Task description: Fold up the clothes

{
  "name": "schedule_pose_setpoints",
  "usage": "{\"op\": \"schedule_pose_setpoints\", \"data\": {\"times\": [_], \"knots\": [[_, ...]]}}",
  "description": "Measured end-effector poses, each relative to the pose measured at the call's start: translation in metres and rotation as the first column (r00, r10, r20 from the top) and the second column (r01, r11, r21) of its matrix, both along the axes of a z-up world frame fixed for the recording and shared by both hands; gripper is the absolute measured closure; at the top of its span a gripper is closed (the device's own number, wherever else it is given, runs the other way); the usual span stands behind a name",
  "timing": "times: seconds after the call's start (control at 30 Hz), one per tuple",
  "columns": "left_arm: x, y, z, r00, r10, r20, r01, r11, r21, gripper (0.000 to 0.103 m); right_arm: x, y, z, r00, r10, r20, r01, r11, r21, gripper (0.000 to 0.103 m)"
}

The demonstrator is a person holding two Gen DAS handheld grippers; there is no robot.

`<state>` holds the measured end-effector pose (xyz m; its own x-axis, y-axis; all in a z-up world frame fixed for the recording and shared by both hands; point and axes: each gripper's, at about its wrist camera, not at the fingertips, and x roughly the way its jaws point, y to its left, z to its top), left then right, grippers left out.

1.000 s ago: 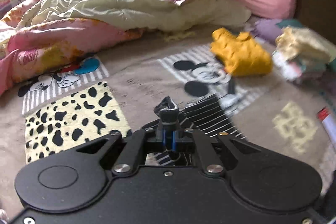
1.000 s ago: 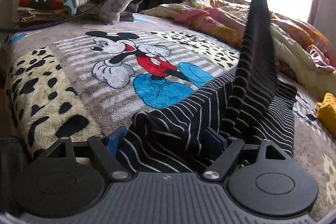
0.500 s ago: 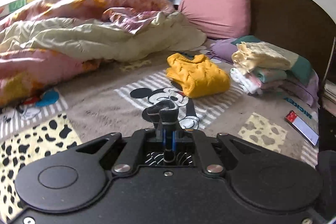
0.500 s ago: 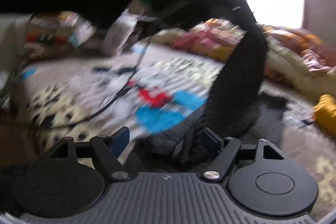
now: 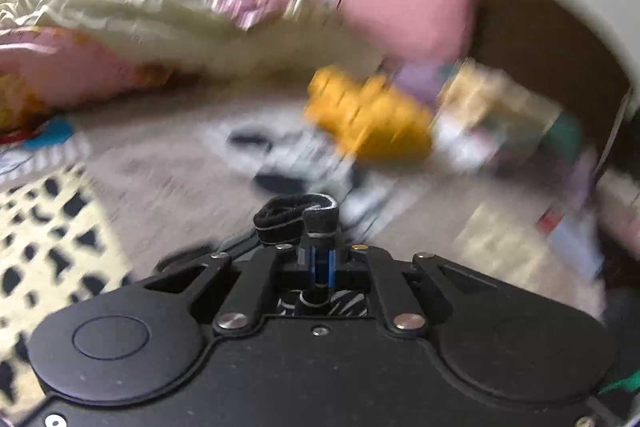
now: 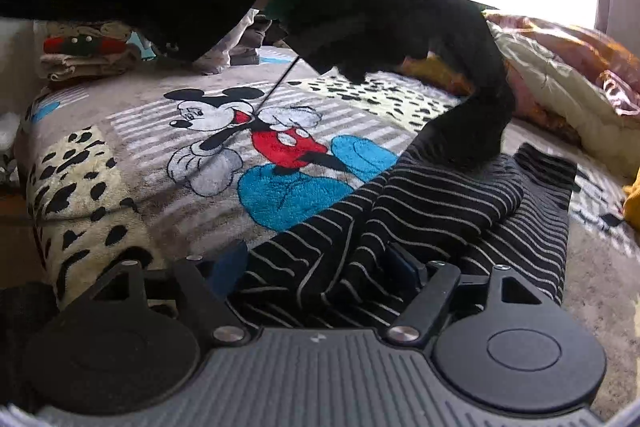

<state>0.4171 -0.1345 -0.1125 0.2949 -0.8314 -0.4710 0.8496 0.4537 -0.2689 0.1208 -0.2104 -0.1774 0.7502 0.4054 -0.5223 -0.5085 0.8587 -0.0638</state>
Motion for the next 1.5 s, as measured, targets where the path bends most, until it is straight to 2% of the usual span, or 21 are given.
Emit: {"op": "schedule_pose_setpoints", "data": {"times": [0.07,0.13,0.17,0.23,0.27,0.33,0.47,0.53,0.6,0.67,0.8,0.9,0.93,1.0,1.07,1.13,1.17,1.23,1.37,1.4,1.5], "knots": [[0.004,0.016,0.003,0.999,-0.015,-0.033,0.010,0.988,-0.154,0.100,-0.002,0.001,0.000,1.000,-0.011,-0.006,0.010,1.000,-0.010,0.028],[0.018,0.023,-0.010,0.996,0.023,-0.086,-0.040,0.979,-0.201,0.100,-0.004,0.003,0.000,1.000,-0.026,-0.012,0.026,1.000,-0.013,0.028],[0.027,0.020,-0.022,0.991,0.062,-0.119,-0.081,0.984,-0.159,0.100,-0.005,0.003,-0.001,0.999,-0.034,-0.014,0.033,0.999,-0.014,0.028],[0.040,0.005,-0.047,0.983,0.127,-0.135,-0.126,0.992,0.015,0.100,-0.007,0.005,-0.002,0.999,-0.045,-0.008,0.045,0.999,-0.022,0.028],[0.044,-0.001,-0.057,0.979,0.151,-0.139,-0.139,0.986,0.091,0.100,-0.008,0.005,-0.003,0.999,-0.049,-0.003,0.049,0.998,-0.025,0.028],[0.048,-0.003,-0.064,0.974,0.174,-0.147,-0.155,0.978,0.138,0.100,-0.009,0.004,-0.002,0.998,-0.056,0.000,0.056,0.998,-0.024,0.028],[0.044,0.008,-0.054,0.972,0.168,-0.166,-0.163,0.986,0.046,0.100,-0.012,-0.013,0.015,1.000,-0.028,-0.002,0.028,0.999,0.040,0.029],[0.040,0.015,-0.049,0.974,0.156,-0.167,-0.157,0.988,0.009,0.100,-0.008,-0.041,0.035,0.996,-0.077,0.043,0.073,0.992,0.100,0.029],[0.036,0.022,-0.045,0.975,0.144,-0.168,-0.150,0.988,-0.027,0.100,0.015,-0.073,0.049,0.985,-0.170,0.040,0.160,0.969,0.187,0.028],[0.032,0.030,-0.040,0.977,0.132,-0.168,-0.144,0.988,-0.063,0.100,0.051,-0.107,0.054,0.978,-0.210,-0.014,0.206,0.939,0.277,0.028],[0.024,0.038,-0.030,0.982,0.099,-0.158,-0.118,0.987,-0.110,0.100,0.125,-0.127,0.047,0.974,-0.198,-0.110,0.220,0.946,0.240,0.028],[0.014,0.040,-0.020,0.989,0.059,-0.133,-0.077,0.989,-0.128,0.100,0.163,-0.134,0.034,0.974,-0.144,-0.175,0.192,0.934,0.303,0.028],[0.012,0.040,-0.017,0.991,0.047,-0.129,-0.065,0.988,-0.139,0.100,0.176,-0.133,0.028,0.969,-0.120,-0.214,0.182,0.938,0.297,0.029],[0.007,0.042,-0.012,0.992,0.022,-0.121,-0.041,0.986,-0.159,0.100,0.187,-0.125,0.017,0.969,-0.090,-0.232,0.151,0.952,0.264,0.034],[0.002,0.043,-0.008,0.993,0.003,-0.114,-0.023,0.985,-0.172,0.100,0.190,-0.122,0.010,0.970,-0.041,-0.241,0.113,0.950,0.291,0.047],[-0.003,0.046,-0.004,0.994,-0.016,-0.106,-0.004,0.983,-0.184,0.100,0.193,-0.121,0.006,0.966,-0.002,-0.260,0.085,0.946,0.312,0.053],[-0.006,0.047,-0.002,0.995,-0.024,-0.099,0.005,0.982,-0.189,0.100,0.194,-0.120,0.005,0.963,0.017,-0.269,0.073,0.944,0.321,0.074],[-0.008,0.050,0.002,0.995,-0.030,-0.098,0.008,0.975,-0.220,0.100,0.190,-0.125,0.006,0.968,0.023,-0.252,0.066,0.938,0.339,0.089],[-0.007,0.058,0.008,0.994,-0.030,-0.103,0.000,0.959,-0.283,0.100,0.182,-0.155,0.011,0.973,0.066,-0.221,0.048,0.879,0.474,0.092],[-0.005,0.059,0.008,0.994,-0.023,-0.108,-0.010,0.956,-0.295,0.100,0.181,-0.160,0.012,0.973,0.077,-0.220,0.039,0.876,0.481,0.092],[0.011,0.053,-0.003,0.989,0.033,-0.147,-0.071,0.963,-0.259,0.100,0.182,-0.175,0.013,0.968,0.080,-0.240,0.048,0.872,0.487,0.092]]}}
